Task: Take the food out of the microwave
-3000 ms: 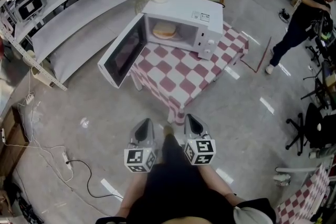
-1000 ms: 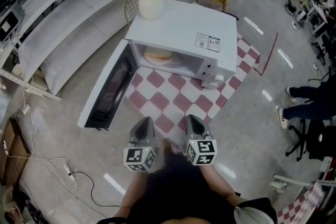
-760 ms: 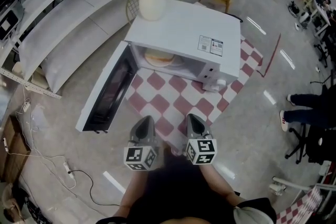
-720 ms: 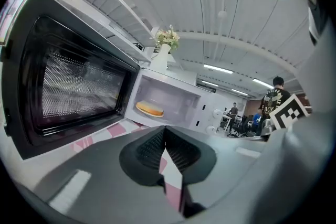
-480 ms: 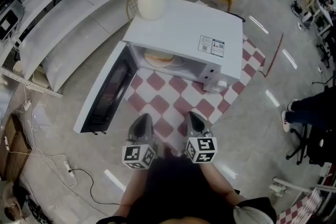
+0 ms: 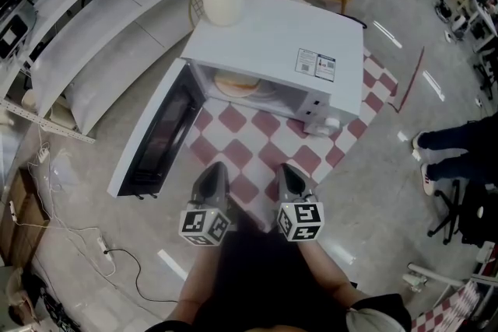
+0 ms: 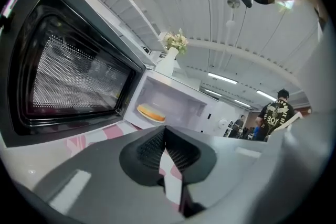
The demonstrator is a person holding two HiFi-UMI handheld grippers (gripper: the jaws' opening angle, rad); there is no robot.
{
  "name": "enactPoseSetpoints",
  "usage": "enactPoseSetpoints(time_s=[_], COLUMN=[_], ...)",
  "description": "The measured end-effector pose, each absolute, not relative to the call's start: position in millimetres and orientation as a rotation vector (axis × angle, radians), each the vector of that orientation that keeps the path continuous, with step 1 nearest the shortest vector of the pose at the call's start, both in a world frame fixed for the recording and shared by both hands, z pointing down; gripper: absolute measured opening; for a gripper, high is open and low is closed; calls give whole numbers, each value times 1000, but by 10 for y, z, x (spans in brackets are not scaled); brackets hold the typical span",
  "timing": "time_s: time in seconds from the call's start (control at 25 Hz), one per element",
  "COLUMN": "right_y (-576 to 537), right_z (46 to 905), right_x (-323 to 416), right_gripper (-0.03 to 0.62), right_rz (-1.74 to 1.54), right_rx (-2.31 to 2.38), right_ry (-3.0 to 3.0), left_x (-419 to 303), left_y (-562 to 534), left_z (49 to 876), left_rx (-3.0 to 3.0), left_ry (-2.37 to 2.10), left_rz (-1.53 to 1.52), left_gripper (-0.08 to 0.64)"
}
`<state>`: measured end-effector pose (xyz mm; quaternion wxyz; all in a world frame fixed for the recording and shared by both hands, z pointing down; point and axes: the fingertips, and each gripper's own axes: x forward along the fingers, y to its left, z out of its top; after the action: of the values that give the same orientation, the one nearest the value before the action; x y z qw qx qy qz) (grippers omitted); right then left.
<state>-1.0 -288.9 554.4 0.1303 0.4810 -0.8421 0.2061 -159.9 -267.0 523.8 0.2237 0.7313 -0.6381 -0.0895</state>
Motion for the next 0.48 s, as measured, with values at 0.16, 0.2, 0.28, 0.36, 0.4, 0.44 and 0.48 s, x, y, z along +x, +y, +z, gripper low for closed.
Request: enactPoseSetpoints(time_s=[0.16,0.2,0.28,0.36,0.4,0.44,0.48], right_y=[-2909,-2918,-2943,-2982,-3004,-3024,-3040], right_z=[5591,5605,5640,5673,5685,5695,5706], right_x=[-3,-2,-4,-8,-9,-12,-19], right_gripper=[2,2,2,2,2,2,2], right_rz=[605,607,614,623,626,626,626], right_rx=[1404,1407,1414,1423,1426,1428,1429], right_ry=[-2440,-2437,-2429,-2421,-2418,-2416,-2415], left_x=[-1601,-1600,-1603,-1613,-1619,-1629,-1642], left_y=[-2751,-2773,-2818,-2876,-2908,-2941,-2971], left_z=[5252,5261,5288,5317,5328,5339,5351], left_rx=[2014,2010,2003,1996,1993,1987,1980], left_ry=[-1750,-1742,-1725,-1711,-1705,-1699,-1693], left_rz=[-273,-279,-288,-296,-303,-313,-322], left_gripper=[8,8,8,8,8,8,8])
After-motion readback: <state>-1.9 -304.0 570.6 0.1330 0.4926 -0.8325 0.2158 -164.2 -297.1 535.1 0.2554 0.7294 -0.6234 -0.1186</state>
